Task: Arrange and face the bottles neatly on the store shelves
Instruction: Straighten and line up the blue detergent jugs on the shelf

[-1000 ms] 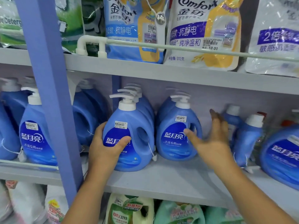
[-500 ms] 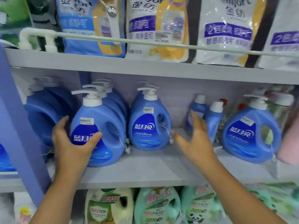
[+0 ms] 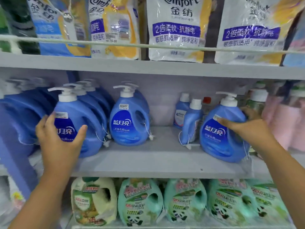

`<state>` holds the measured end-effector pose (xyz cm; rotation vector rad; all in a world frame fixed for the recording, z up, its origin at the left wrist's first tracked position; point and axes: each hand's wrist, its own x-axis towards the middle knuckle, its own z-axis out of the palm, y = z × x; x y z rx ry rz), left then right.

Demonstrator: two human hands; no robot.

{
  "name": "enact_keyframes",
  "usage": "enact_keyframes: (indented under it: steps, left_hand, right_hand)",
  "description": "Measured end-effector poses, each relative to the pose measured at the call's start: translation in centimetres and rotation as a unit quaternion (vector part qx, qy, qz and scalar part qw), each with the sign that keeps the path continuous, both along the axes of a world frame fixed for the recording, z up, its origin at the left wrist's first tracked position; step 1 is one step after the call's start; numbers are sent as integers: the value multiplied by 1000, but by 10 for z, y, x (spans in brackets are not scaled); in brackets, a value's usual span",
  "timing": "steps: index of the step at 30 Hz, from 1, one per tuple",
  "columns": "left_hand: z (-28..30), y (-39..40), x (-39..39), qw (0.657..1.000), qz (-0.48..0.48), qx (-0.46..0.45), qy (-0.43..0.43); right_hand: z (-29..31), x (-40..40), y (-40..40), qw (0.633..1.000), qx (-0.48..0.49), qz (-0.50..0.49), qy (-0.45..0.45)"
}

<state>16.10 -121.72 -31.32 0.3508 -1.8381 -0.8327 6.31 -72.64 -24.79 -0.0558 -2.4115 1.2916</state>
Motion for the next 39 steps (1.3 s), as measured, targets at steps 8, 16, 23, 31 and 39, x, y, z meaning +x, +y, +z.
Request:
enact_keyframes:
  steps: [8,16,23,31,39]
  left_hand:
    - [-2,-26,5,991,-64,81,-80]
    - [-5,-44,-1,980,-132,111,-99]
    - [-14,-49,-6,979,-154,107,-82]
    - [-13,-48,-6,976,-161,128,-78]
    - [4,72,21,952,-276,-104,81]
  right_hand:
    - [-3,55,-91,979,-52,197,-3]
    - [-15,27,-232,959,-55,275,42]
    - [-39,7,-267,961,78,217,150]
    - [-49,3,-270,949,13,281,142]
    - [-52,27,-197,978,-16,135,155]
